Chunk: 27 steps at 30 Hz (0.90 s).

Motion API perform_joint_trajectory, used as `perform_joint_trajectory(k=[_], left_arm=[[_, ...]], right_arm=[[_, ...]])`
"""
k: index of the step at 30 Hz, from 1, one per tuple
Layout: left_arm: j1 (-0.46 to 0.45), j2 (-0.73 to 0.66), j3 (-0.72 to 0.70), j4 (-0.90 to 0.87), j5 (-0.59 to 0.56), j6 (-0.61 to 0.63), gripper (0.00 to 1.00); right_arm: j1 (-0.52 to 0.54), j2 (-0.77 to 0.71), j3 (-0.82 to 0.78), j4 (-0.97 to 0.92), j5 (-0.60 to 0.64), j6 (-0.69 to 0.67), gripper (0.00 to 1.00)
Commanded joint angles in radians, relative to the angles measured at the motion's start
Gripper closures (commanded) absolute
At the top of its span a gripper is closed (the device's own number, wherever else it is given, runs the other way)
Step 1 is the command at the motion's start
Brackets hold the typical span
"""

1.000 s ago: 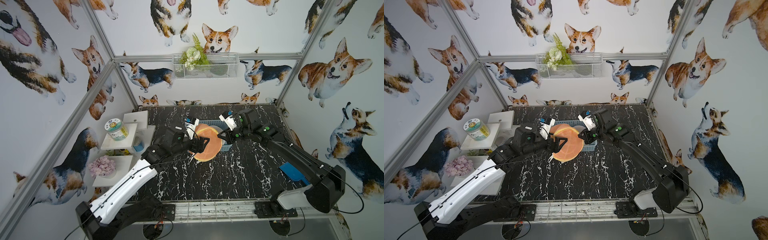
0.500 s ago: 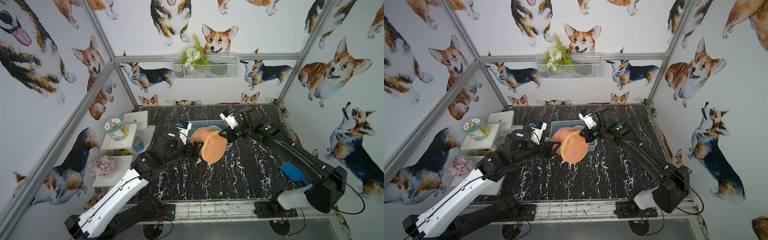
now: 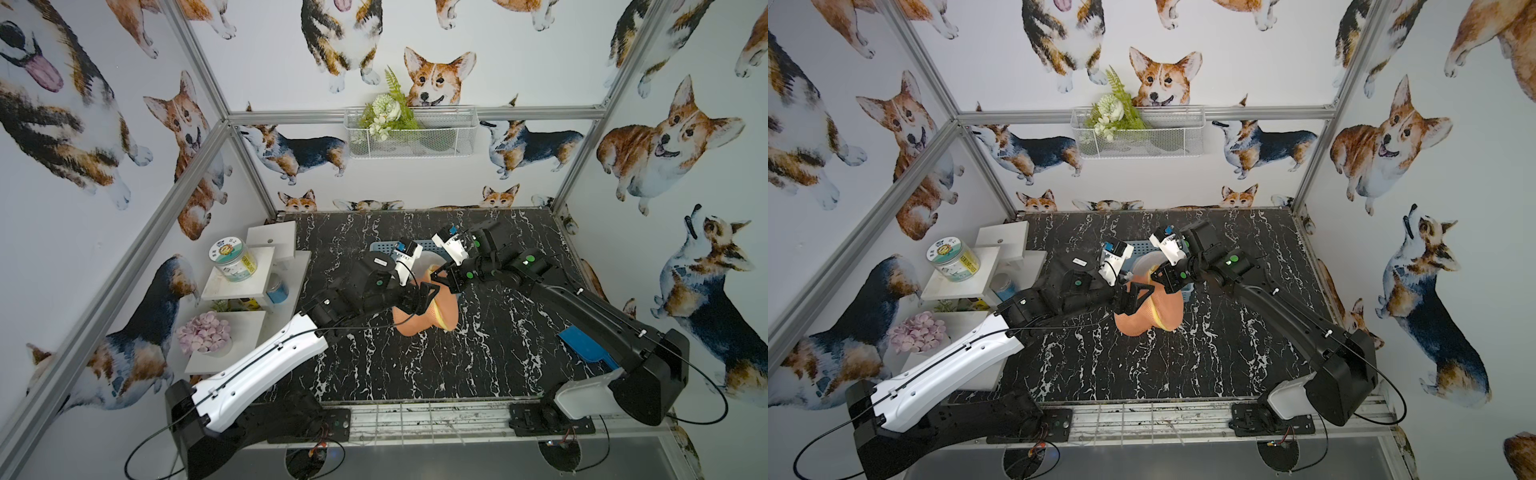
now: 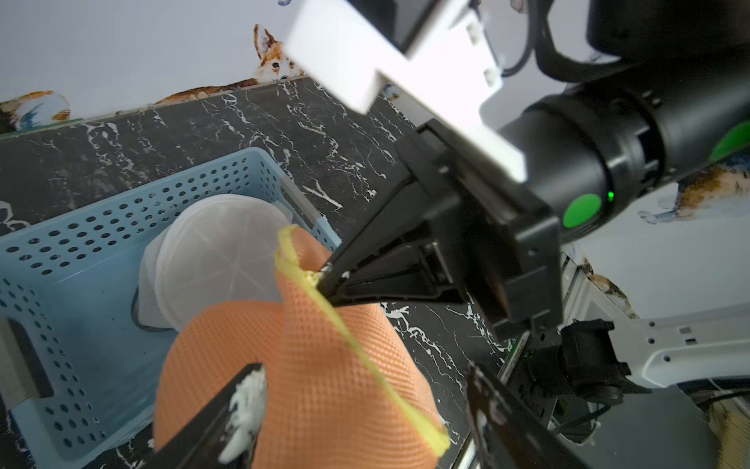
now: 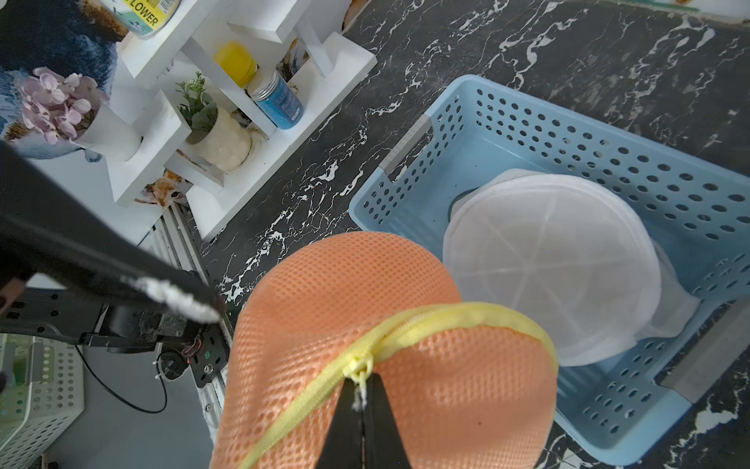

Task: Turn the laundry bag inside out
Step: Zip the zipper on the laundry bag.

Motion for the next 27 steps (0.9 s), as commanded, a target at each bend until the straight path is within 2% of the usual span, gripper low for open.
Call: perform_joint_trajectory(k=[1,5,10,14,15,17,22,27], left_arm=[[-0.049,0.025,0.013,-0.042,-0.121,0.015,0.18],[-0.051,0.034,0.000,-0.086,-0.195,-0.005,0.23],[-0.050,0.053,0.002,-0.106,-0.209,0.004,0.52],[-0.045,0.049,-0.007,-0.080,-0.181,0.019,0.68],[-0.038,0.051,-0.007,-0.074,-0.169,0.022,0.77],[-0.026,0.051,-0.007,-0.072,-0.154,0.021,1.00],[0.018,-0.005,-0.039,-0.040,-0.093,0.007,1.00],[0.097,-0.076,-0.091,-0.023,-0.059,-0.036,1.00]], right_arm=[[0.024,-0.018,-0.017,0.079,0.033,0.072,1.00],[0.044,-0.037,-0.030,0.102,0.036,0.098,1.00],[0.045,-0.069,-0.051,0.121,0.020,0.120,1.00],[0.045,-0.087,-0.073,0.133,0.002,0.132,1.00],[0.045,-0.090,-0.078,0.137,-0.002,0.135,1.00],[0.046,-0.098,-0.086,0.141,0.011,0.140,1.00],[0.006,-0.108,-0.103,0.126,0.088,0.135,1.00],[-0.072,-0.148,-0.181,0.144,0.085,0.153,1.00]])
